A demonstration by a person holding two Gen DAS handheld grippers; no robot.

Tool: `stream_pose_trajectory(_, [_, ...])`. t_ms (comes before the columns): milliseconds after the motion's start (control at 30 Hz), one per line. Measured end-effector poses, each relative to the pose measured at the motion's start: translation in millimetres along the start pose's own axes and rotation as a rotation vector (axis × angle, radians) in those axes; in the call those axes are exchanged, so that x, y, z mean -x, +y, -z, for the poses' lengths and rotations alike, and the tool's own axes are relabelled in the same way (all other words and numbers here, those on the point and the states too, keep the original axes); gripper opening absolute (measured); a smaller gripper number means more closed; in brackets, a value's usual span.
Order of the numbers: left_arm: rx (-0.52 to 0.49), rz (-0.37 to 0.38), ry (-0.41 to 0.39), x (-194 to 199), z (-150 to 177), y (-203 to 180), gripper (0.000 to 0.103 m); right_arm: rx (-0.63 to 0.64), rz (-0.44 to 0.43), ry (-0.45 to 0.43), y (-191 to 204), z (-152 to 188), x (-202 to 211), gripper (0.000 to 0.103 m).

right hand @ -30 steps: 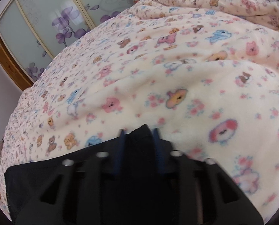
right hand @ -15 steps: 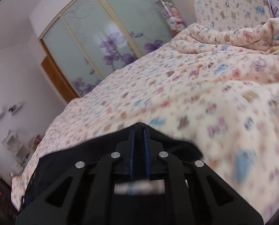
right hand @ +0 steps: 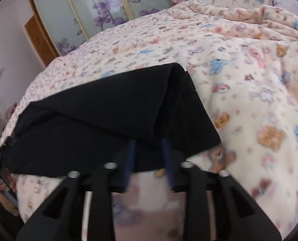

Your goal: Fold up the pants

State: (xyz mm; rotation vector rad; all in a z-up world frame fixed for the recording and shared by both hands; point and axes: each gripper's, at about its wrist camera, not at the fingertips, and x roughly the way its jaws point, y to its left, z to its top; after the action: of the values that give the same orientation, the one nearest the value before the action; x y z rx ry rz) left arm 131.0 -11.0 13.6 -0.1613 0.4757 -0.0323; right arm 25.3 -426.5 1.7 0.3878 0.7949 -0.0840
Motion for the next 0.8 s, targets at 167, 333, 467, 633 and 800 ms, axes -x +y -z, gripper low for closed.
stream_pose_trajectory(167, [0.027,0.0,-0.01,3,-1,1,0.101,-0.383,-0.269,-0.013,-15,4,17,0.041])
stream_pose_trajectory(333, [0.089,0.013,0.017,2,0,8,0.101,-0.728,-0.416,0.088,-11,15,-19,0.041])
stream_pose_trajectory(467, [0.157,0.021,0.024,1,0,17,0.101,-0.864,-0.343,0.122,-7,20,-47,0.041])
stream_pose_trajectory(633, [0.175,0.036,0.039,-1,-1,18,0.101,-0.984,-0.282,0.06,-17,25,-65,0.041])
stream_pose_trajectory(800, [0.16,0.04,0.04,-1,0,15,0.101,-0.925,-0.193,0.009,-22,14,-69,0.01])
